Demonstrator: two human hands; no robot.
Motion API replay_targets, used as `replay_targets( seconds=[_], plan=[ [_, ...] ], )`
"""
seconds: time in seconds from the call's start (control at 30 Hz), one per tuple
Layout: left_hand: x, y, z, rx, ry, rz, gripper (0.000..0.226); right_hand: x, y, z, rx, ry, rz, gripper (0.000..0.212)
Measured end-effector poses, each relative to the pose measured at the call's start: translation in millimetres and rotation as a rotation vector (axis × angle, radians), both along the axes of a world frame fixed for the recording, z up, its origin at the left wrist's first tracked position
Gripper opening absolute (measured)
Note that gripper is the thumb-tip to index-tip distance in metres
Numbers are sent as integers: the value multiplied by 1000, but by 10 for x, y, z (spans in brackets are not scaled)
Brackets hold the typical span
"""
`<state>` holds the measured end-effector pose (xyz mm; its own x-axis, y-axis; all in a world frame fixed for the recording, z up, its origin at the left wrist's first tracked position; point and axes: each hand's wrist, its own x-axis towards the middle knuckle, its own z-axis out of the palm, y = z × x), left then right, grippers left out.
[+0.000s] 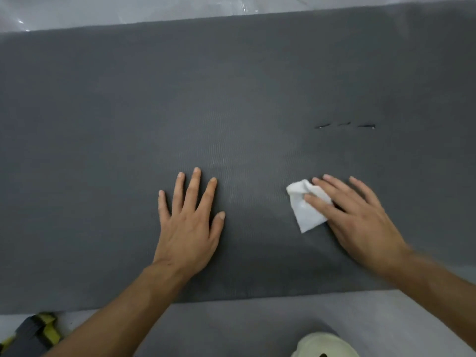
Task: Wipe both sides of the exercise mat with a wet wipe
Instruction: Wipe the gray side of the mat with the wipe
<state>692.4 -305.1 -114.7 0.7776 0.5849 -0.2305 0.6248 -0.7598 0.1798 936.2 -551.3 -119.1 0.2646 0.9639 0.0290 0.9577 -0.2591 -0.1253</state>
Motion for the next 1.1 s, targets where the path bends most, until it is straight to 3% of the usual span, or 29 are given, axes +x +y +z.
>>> replay_targets(
  seconds=[0.2, 0.43, 0.57, 0.63, 0.9, 1.0, 1.1],
  plan=[
    [243, -121, 14, -15, 12, 39, 73, 422, -265, 69, -14, 6, -354, 51],
    [793, -412, 39, -25, -41, -121, 68, -350, -367, 74, -106, 103, -52, 57],
    [1226, -635, 71, -56, -7, -178, 72, -383, -572, 115, -113, 51, -60, 61],
    [1413, -731, 67, -50, 21, -191, 75, -205, -705, 120, -131, 35, -172, 64],
    [1833, -1080, 47, -67, 23, -180, 76, 804, -1416, 134, -136, 96, -1033, 71],
    [2030, -1272, 92, -98, 59, -140, 73, 848, -1429, 171, -114, 216, -1071, 87],
    [2193, -1392, 139, -116, 76, -155, 71, 591, -1269, 199, -152, 229, -933, 90]
  ],
)
